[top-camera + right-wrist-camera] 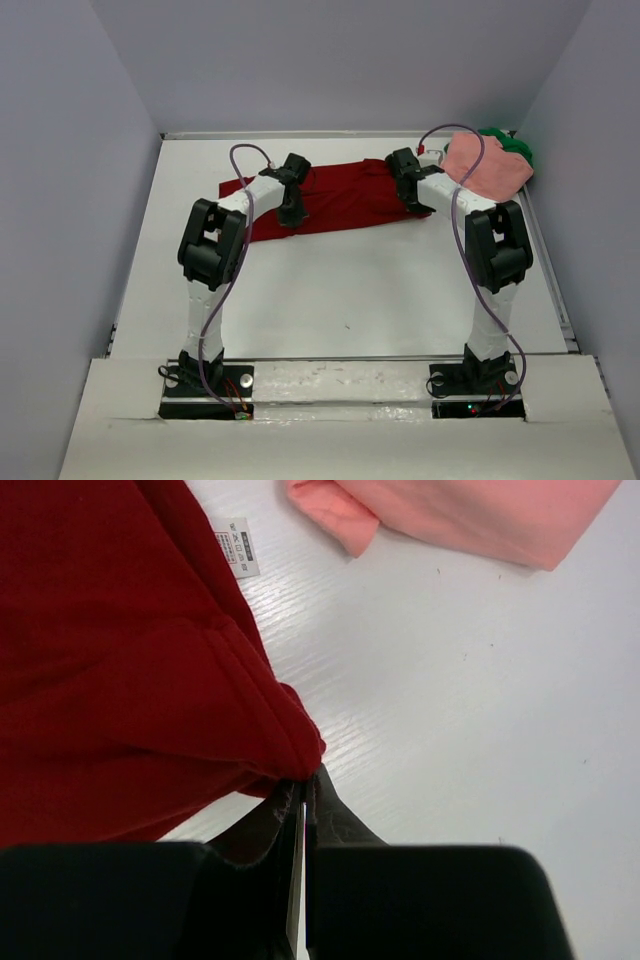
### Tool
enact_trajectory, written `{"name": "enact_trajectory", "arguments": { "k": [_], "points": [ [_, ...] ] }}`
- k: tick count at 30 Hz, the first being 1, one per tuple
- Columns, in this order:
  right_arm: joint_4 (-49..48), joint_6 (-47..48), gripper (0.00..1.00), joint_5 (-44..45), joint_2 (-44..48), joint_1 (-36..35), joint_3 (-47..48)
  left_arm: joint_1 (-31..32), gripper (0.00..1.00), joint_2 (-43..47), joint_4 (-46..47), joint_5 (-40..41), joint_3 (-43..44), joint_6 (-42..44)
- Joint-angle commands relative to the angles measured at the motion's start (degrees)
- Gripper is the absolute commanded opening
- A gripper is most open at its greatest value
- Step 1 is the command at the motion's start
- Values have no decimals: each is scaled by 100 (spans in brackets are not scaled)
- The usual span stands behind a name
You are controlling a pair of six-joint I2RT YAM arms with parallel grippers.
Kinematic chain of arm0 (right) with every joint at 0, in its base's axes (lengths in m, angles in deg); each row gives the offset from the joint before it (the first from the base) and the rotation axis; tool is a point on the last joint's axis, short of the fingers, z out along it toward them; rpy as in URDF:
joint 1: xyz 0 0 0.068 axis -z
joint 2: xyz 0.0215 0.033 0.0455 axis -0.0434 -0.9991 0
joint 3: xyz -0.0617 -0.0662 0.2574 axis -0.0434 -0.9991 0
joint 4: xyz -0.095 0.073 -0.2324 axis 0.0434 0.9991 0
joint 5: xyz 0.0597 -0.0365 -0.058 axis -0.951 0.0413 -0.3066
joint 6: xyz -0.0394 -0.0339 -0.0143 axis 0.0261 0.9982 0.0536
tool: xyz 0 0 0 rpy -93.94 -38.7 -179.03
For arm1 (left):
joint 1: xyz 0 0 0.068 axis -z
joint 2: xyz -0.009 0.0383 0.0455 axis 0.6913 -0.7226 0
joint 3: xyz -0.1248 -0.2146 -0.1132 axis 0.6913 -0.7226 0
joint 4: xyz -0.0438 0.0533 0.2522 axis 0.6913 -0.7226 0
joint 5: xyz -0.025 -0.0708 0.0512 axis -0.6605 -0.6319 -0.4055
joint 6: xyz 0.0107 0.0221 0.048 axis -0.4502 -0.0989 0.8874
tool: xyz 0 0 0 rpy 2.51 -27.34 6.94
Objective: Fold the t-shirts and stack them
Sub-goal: Fold the tshirt
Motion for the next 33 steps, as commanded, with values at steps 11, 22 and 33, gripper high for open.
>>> {"name": "enact_trajectory", "arguments": {
  "k": [11,22,33],
  "points": [
    [825,-503,0,1163,-543,512,674,-282,0,16,-154,-321,-373,-232],
    [528,-188,6,814,-227,962,261,-335,0,43,-119,-400,-364,-215],
    [-571,435,85,276,774,910,-601,-300,0,104,-22,-452,-408,-127]
  ]
}}
